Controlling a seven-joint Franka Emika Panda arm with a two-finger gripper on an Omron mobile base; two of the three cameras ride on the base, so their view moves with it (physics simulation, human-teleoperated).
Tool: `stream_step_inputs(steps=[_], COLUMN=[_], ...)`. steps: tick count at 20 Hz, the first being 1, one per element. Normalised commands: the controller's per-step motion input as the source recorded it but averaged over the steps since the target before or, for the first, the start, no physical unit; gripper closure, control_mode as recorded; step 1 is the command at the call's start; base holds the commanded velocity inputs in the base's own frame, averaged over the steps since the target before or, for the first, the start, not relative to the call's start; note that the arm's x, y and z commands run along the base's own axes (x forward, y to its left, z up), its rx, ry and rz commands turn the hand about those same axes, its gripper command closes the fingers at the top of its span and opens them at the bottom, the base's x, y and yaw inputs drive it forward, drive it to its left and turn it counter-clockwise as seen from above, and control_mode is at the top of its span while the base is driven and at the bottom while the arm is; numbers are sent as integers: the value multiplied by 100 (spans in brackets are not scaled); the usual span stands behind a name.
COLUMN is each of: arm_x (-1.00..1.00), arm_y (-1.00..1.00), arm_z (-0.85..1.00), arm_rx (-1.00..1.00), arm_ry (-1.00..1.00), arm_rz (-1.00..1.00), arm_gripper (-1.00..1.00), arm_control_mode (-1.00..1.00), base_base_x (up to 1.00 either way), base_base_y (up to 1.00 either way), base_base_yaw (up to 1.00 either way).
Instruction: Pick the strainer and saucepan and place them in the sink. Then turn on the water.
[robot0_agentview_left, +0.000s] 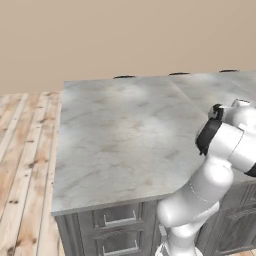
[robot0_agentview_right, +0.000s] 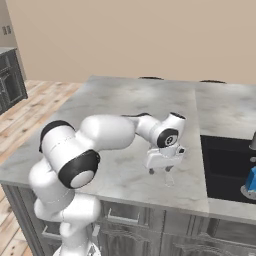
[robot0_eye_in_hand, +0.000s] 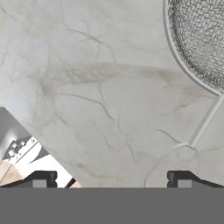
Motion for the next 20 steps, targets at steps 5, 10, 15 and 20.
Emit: stream_step_inputs(steps=[5, 10, 15, 20], arm_x=[27, 16, 13, 26], arm_y=[-14, -23, -22, 0], arm_z=[-18, -5, -5, -30], arm_rx=[10, 6, 2, 2], arm_ry=[0, 0, 0, 0], arm_rz=[0, 0, 0, 0], arm_gripper=[-100, -100, -100, -100], arm_control_mode=[-100, -100, -100, -100], base_base_x=[0, 0, 0, 0], base_base_y=[0, 0, 0, 0], base_base_yaw=[0, 0, 0, 0])
